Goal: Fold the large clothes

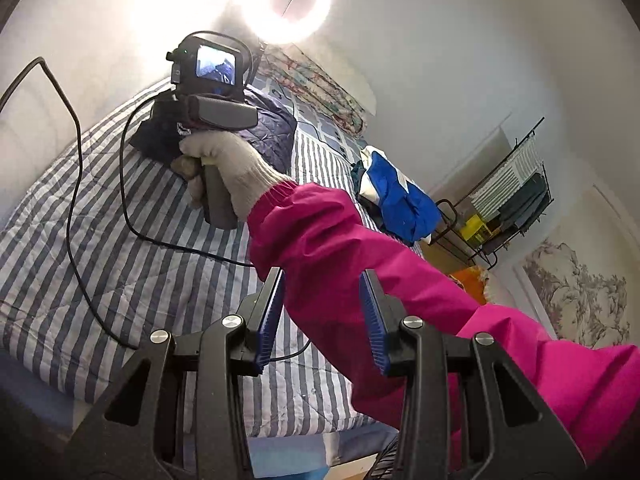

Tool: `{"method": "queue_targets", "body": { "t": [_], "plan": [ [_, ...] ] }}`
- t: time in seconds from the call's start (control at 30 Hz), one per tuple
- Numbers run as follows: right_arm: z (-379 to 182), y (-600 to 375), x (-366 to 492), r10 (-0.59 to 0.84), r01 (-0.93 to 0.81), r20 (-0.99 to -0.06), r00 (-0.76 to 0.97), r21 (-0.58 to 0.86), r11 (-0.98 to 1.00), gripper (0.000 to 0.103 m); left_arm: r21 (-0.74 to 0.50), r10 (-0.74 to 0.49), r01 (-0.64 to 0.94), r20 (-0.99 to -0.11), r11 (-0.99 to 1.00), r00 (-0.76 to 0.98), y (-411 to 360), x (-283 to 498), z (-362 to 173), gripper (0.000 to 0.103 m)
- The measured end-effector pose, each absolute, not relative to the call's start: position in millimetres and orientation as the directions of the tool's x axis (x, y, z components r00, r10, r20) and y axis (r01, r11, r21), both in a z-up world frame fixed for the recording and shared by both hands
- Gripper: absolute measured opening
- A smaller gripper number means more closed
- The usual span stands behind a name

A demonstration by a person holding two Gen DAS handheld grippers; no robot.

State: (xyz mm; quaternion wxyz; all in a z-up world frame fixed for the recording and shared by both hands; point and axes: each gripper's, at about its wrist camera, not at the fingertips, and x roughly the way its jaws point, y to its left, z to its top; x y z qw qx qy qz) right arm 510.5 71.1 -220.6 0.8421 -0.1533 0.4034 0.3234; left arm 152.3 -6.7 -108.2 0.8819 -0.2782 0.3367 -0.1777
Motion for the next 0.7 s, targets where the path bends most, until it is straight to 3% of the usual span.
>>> {"method": "queue_targets", "body": {
  "t": [0.1,0.17,0.4,0.5,0.7],
  "plan": [
    [-213.9,55.9,510.9,0.500,-0.677,-0.764,0.408,0.115,0.727,0.026,-0.598,-0.484,0.119,-0.498,0.792,0.719,-1.4,156.1,-109.3,0.039],
    [-198.8,40.5,508.3,0.581,-0.672,-0.721,0.377,0.219,0.708,0.030,-0.592,-0.469,0.105,-0.506,0.799,0.724,0.7,157.0,-108.5,0.039],
    [-154.8,-55.3,495.9,0.690,-0.621,-0.586,0.425,0.366,0.693,0.032,-0.553,-0.388,0.041,-0.528,0.832,0.756,16.9,166.8,-99.2,0.039],
    [-137.7,-101.8,498.1,0.658,-0.570,-0.562,0.500,0.358,0.739,0.032,-0.536,-0.394,0.070,-0.519,0.841,0.759,20.5,177.5,-86.0,0.039],
    [-125.6,-174.2,517.1,0.554,-0.480,-0.543,0.631,0.289,0.829,0.032,-0.389,-0.342,0.142,-0.512,0.910,0.788,21.3,245.5,-53.3,0.039]
  ]
}}
